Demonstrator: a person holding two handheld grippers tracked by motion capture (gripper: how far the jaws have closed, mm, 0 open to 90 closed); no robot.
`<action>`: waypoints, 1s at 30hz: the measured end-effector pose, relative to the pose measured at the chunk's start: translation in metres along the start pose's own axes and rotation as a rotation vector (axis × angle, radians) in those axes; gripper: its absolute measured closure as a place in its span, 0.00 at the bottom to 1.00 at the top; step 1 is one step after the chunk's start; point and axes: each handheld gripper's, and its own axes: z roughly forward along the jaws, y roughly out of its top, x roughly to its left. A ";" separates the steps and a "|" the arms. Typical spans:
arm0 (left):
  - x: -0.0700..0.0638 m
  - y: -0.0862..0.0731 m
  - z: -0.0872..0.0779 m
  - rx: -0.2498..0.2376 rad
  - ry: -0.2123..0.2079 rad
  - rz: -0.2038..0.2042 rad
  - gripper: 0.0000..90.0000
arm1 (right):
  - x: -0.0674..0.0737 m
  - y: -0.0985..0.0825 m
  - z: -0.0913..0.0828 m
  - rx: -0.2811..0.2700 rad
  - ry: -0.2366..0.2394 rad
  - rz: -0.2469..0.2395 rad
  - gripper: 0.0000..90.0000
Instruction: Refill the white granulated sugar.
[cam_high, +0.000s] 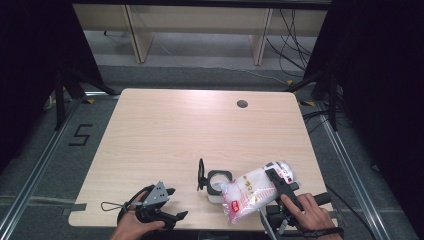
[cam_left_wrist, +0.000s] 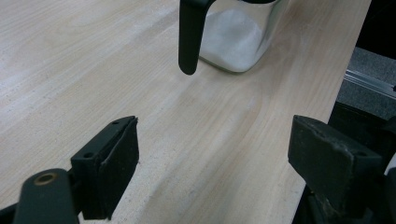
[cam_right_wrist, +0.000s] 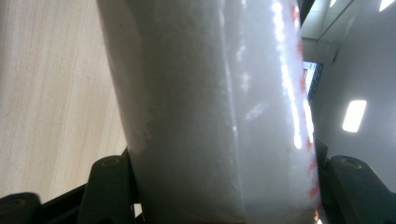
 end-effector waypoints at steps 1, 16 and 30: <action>0.000 0.000 0.000 0.000 0.000 0.000 0.18 | -0.003 0.002 -0.001 0.006 0.015 -0.028 0.47; -0.001 -0.001 0.000 0.003 0.005 -0.032 0.18 | -0.004 -0.009 -0.002 0.025 0.000 -0.009 0.47; 0.000 -0.001 -0.001 0.010 0.005 -0.019 0.18 | -0.005 -0.014 -0.006 0.064 0.019 -0.007 0.47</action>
